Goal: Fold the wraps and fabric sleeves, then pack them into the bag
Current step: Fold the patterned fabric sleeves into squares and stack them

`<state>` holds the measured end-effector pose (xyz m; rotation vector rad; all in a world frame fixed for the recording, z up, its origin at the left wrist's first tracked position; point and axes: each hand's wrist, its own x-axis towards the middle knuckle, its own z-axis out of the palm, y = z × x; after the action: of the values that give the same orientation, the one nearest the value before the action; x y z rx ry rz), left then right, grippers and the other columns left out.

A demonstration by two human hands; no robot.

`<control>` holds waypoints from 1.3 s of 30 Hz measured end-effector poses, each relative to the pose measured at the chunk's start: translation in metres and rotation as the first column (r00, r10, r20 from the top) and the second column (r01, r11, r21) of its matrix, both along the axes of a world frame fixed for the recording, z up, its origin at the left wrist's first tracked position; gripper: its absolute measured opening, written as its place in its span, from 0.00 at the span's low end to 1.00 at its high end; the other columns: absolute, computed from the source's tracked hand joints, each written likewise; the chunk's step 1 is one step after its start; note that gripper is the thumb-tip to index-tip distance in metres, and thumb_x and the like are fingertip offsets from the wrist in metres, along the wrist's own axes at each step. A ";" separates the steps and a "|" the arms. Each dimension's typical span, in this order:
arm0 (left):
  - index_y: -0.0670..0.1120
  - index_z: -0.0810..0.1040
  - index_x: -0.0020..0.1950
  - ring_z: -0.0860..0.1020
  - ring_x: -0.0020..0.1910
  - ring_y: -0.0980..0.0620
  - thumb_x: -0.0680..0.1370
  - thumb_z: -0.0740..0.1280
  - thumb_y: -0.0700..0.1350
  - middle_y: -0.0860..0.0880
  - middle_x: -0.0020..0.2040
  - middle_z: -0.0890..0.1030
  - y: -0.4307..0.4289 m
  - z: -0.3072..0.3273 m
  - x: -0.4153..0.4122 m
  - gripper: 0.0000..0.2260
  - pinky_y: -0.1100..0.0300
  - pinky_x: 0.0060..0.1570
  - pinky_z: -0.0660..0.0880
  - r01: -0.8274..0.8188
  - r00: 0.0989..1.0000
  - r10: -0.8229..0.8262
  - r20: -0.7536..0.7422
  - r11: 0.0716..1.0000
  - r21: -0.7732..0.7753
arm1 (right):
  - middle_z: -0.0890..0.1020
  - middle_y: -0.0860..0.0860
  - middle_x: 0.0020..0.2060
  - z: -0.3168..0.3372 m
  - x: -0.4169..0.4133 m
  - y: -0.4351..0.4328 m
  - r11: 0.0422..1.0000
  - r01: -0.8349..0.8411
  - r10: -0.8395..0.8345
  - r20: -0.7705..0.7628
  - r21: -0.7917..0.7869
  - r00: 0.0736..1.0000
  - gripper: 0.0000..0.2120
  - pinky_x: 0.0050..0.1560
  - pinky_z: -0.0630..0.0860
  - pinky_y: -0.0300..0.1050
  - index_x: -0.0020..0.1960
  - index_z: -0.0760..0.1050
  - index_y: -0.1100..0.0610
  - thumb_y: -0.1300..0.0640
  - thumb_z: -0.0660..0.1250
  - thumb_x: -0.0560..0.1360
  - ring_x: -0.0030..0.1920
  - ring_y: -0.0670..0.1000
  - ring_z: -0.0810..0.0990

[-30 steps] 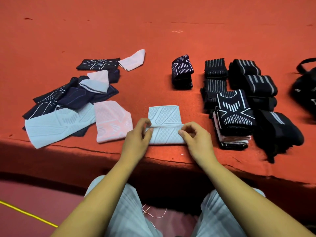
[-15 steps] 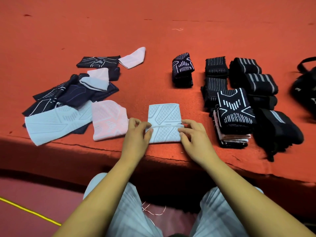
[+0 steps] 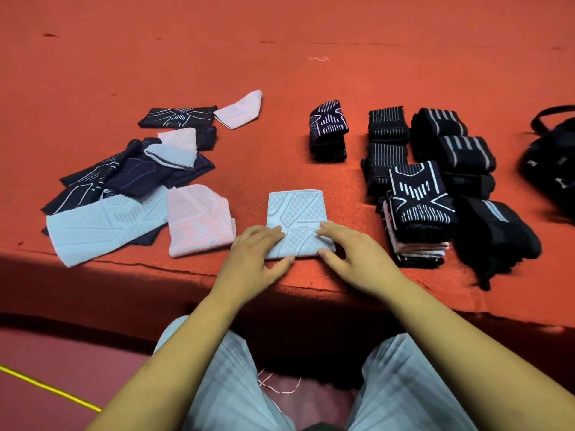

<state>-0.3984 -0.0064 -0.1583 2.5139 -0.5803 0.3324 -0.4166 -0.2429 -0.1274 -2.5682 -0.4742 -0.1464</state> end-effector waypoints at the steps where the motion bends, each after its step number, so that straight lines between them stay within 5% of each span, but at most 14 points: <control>1: 0.44 0.80 0.64 0.75 0.64 0.48 0.73 0.66 0.61 0.48 0.63 0.81 0.001 0.001 0.000 0.27 0.53 0.68 0.69 0.013 0.999 -0.013 -0.031 1.000 0.001 | 0.72 0.51 0.72 0.001 0.001 0.000 1.000 -0.019 0.019 -0.016 -0.007 1.000 0.21 0.73 0.58 0.36 0.67 0.76 0.57 0.51 0.69 0.77 0.73 0.46 0.68; 5: 0.44 0.75 0.70 0.72 0.70 0.50 0.73 0.69 0.56 0.46 0.68 0.77 0.001 0.007 -0.004 0.28 0.63 0.71 0.61 0.021 0.996 -0.024 -0.089 0.999 -0.037 | 0.68 0.48 0.74 -0.001 0.004 -0.002 0.999 -0.050 0.048 -0.071 -0.016 0.996 0.24 0.75 0.59 0.39 0.69 0.74 0.58 0.53 0.70 0.75 0.74 0.45 0.66; 9: 0.42 0.72 0.69 0.76 0.64 0.49 0.73 0.71 0.44 0.45 0.64 0.78 -0.002 0.012 -0.007 0.25 0.72 0.61 0.61 0.018 0.993 -0.026 -0.116 0.997 -0.070 | 0.70 0.49 0.71 -0.004 0.005 -0.001 1.000 -0.026 0.027 -0.064 0.006 0.998 0.21 0.72 0.64 0.42 0.67 0.76 0.60 0.56 0.68 0.75 0.70 0.48 0.71; 15: 0.42 0.73 0.63 0.72 0.69 0.49 0.75 0.64 0.34 0.46 0.68 0.76 -0.002 0.014 0.001 0.17 0.75 0.62 0.57 0.045 0.983 -0.058 -0.177 0.996 -0.073 | 0.73 0.50 0.67 -0.003 0.009 0.005 0.997 0.025 -0.023 -0.031 0.076 0.999 0.15 0.68 0.66 0.39 0.60 0.80 0.61 0.59 0.67 0.75 0.65 0.47 0.73; 21: 0.43 0.79 0.55 0.75 0.63 0.53 0.73 0.66 0.32 0.48 0.64 0.79 0.000 0.014 0.007 0.13 0.72 0.63 0.64 0.005 0.985 -0.048 -0.167 0.969 -0.246 | 0.76 0.50 0.66 -0.009 0.009 -0.002 0.995 -0.001 0.004 -0.033 0.098 0.999 0.17 0.68 0.61 0.32 0.60 0.79 0.60 0.63 0.69 0.72 0.66 0.48 0.74; 25: 0.44 0.79 0.48 0.76 0.58 0.54 0.73 0.65 0.44 0.50 0.58 0.79 0.001 0.015 -0.001 0.08 0.66 0.61 0.67 0.077 0.988 -0.114 -0.106 0.951 -0.300 | 0.81 0.47 0.56 -0.001 0.000 -0.004 0.957 0.010 -0.014 0.011 0.290 1.000 0.10 0.63 0.66 0.30 0.51 0.82 0.59 0.62 0.68 0.71 0.58 0.43 0.78; 29: 0.48 0.78 0.50 0.78 0.45 0.49 0.73 0.64 0.53 0.50 0.43 0.80 0.003 0.014 -0.013 0.11 0.53 0.50 0.73 0.015 0.970 -0.117 -0.215 0.904 -0.427 | 0.85 0.46 0.46 0.003 -0.014 -0.007 0.875 0.074 -0.031 -0.096 0.478 0.995 0.07 0.55 0.75 0.40 0.48 0.82 0.55 0.63 0.69 0.74 0.50 0.42 0.81; 34: 0.51 0.80 0.51 0.73 0.36 0.49 0.75 0.67 0.55 0.43 0.38 0.77 -0.002 0.012 -0.011 0.11 0.52 0.40 0.71 -0.087 0.967 -0.052 -0.249 0.853 -0.515 | 0.86 0.48 0.42 -0.002 -0.017 -0.003 0.772 0.169 -0.092 -0.155 0.613 0.984 0.05 0.51 0.77 0.43 0.52 0.80 0.54 0.60 0.70 0.77 0.45 0.45 0.84; 39: 0.50 0.76 0.49 0.80 0.37 0.52 0.76 0.71 0.50 0.52 0.34 0.82 -0.013 0.013 0.004 0.07 0.54 0.42 0.73 -0.276 0.941 0.122 -0.316 0.816 -0.507 | 0.82 0.47 0.31 -0.005 -0.008 0.002 0.729 0.299 -0.199 -0.227 0.616 0.953 0.10 0.41 0.75 0.49 0.54 0.77 0.51 0.57 0.72 0.74 0.33 0.45 0.77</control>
<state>-0.3946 -0.0190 -0.1451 2.0079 -0.0792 0.1880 -0.4242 -0.2404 -0.1322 -1.9168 0.0058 -0.1776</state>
